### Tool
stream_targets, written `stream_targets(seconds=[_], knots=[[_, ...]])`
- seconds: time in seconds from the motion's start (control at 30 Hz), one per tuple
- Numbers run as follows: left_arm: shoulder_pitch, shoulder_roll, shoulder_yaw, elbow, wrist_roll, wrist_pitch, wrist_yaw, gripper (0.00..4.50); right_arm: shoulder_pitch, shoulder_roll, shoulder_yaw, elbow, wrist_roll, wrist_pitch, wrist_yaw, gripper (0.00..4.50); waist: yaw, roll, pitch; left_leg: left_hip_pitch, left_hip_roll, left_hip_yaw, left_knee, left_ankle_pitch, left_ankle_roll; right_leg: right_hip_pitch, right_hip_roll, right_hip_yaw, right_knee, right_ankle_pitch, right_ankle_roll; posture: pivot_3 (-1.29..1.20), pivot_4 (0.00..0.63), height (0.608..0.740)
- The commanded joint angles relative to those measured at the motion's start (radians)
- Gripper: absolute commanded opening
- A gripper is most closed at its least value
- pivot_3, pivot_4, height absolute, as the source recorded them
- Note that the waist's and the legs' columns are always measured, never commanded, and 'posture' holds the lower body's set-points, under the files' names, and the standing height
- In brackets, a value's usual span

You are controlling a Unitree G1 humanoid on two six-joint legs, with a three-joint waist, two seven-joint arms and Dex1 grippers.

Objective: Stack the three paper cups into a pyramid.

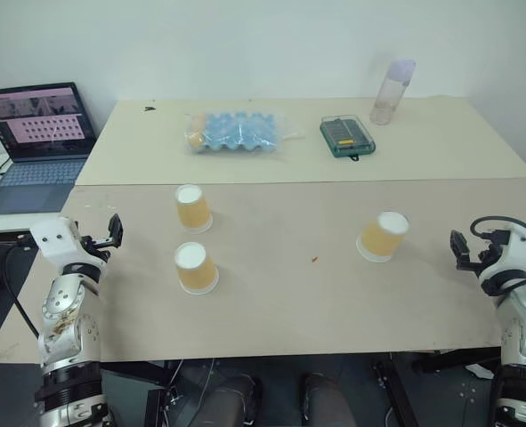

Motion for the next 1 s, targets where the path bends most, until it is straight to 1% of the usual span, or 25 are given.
stream_targets(seconds=[0.03,0.1,0.13,0.23,0.27,0.33,0.47,0.53,0.57,0.63,0.7,0.73,0.87,1.0], knots=[[0.022,0.065,0.023,-0.068,-0.043,0.021,-0.083,4.36,-0.032,-0.022,-0.028,-0.023,0.018,-0.012,-0.002,4.5,0.0,0.0,0.0,0.0,0.0,0.0,0.0,0.0,0.0,0.0,0.0,0.0,0.0,0.0,0.0,0.0,0.15,0.74],[0.056,0.142,0.045,-0.127,-0.116,0.078,-0.201,4.36,-0.07,-0.053,-0.053,-0.026,0.033,0.011,-0.004,4.5,-0.007,0.0,0.0,-0.001,0.001,0.002,0.0,0.0,0.0,0.0,0.001,0.001,0.0,0.0,-0.001,0.0,0.15,0.74],[0.064,0.165,0.053,-0.143,-0.142,0.098,-0.231,4.36,-0.083,-0.062,-0.06,-0.029,0.039,0.021,-0.004,4.5,-0.01,0.0,0.0,-0.003,0.002,0.004,0.0,0.0,0.0,-0.002,0.002,0.003,0.002,0.001,-0.002,0.0,0.15,0.74],[0.11,0.281,0.068,-0.222,-0.204,0.155,-0.362,4.36,-0.192,-0.097,-0.088,-0.131,0.204,0.1,0.091,4.5,-0.013,0.001,0.001,-0.003,0.004,0.008,0.0,0.0,0.0,-0.004,0.003,0.006,0.004,0.001,-0.002,0.0,0.15,0.74],[0.12,0.326,0.075,-0.244,-0.229,0.182,-0.408,4.36,-0.235,-0.118,-0.078,-0.182,0.278,0.15,0.148,4.5,-0.015,0.003,0.002,-0.003,0.005,0.009,0.0,0.0,0.0,-0.004,0.004,0.006,0.005,0.002,-0.003,0.0,0.15,0.74],[0.128,0.382,0.091,-0.281,-0.287,0.235,-0.468,4.36,-0.283,-0.157,-0.045,-0.255,0.372,0.221,0.24,4.5,-0.019,0.007,0.004,-0.003,0.008,0.01,0.0,0.0,-0.001,-0.004,0.005,0.006,0.004,0.002,-0.003,0.0,0.15,0.74],[0.18,0.458,0.105,-0.353,-0.381,0.338,-0.576,4.36,-0.31,-0.23,0.035,-0.412,0.571,0.375,0.427,4.5,-0.018,0.006,0.004,-0.002,0.015,0.01,0.0,-0.001,-0.002,-0.004,0.008,0.003,-0.001,0.0,0.001,0.0,0.15,0.74],[0.198,0.484,0.103,-0.362,-0.397,0.367,-0.612,4.36,-0.309,-0.259,0.084,-0.505,0.661,0.427,0.51,4.5,-0.018,0.006,0.004,0.0,0.017,0.01,-0.001,-0.004,-0.002,-0.003,0.01,0.003,-0.004,0.003,-0.005,0.0,0.15,0.74],[0.201,0.491,0.103,-0.363,-0.401,0.376,-0.621,4.36,-0.309,-0.268,0.097,-0.53,0.689,0.447,0.53,4.5,-0.018,0.006,0.004,-0.001,0.017,0.01,-0.001,-0.004,-0.002,-0.004,0.01,0.003,-0.005,0.004,-0.006,0.0,0.15,0.74],[0.21,0.499,0.082,-0.377,-0.397,0.388,-0.643,4.36,-0.311,-0.289,0.15,-0.606,0.769,0.49,0.615,4.5,-0.014,0.006,0.004,-0.004,0.017,0.01,-0.001,-0.004,-0.002,-0.004,0.01,0.003,-0.006,0.004,-0.007,0.0,0.15,0.74],[0.234,0.497,0.027,-0.423,-0.375,0.386,-0.664,4.36,-0.311,-0.3,0.234,-0.668,0.785,0.501,0.692,4.5,-0.011,0.006,0.004,-0.005,0.016,0.01,-0.001,-0.004,-0.001,-0.005,0.009,0.003,-0.007,0.004,-0.007,0.0,0.15,0.74],[0.249,0.494,-0.002,-0.446,-0.355,0.376,-0.674,4.36,-0.316,-0.297,0.27,-0.678,0.777,0.5,0.708,4.5,-0.008,0.006,0.004,-0.005,0.016,0.01,-0.001,-0.005,-0.001,-0.005,0.008,0.003,-0.007,0.004,-0.007,0.0,0.15,0.74],[0.275,0.462,-0.064,-0.514,-0.357,0.375,-0.682,4.36,-0.32,-0.287,0.389,-0.665,0.669,0.457,0.739,4.5,-0.003,0.005,0.004,-0.004,0.016,0.012,-0.001,-0.006,0.001,-0.005,0.005,0.004,-0.009,0.005,-0.007,0.0,0.15,0.74],[0.295,0.457,-0.1,-0.557,-0.353,0.374,-0.703,4.36,-0.335,-0.271,0.455,-0.637,0.585,0.429,0.742,4.5,-0.001,0.004,0.004,-0.004,0.016,0.012,-0.001,-0.006,0.0,-0.006,0.005,0.004,-0.008,0.005,-0.007,0.0,0.15,0.74]])
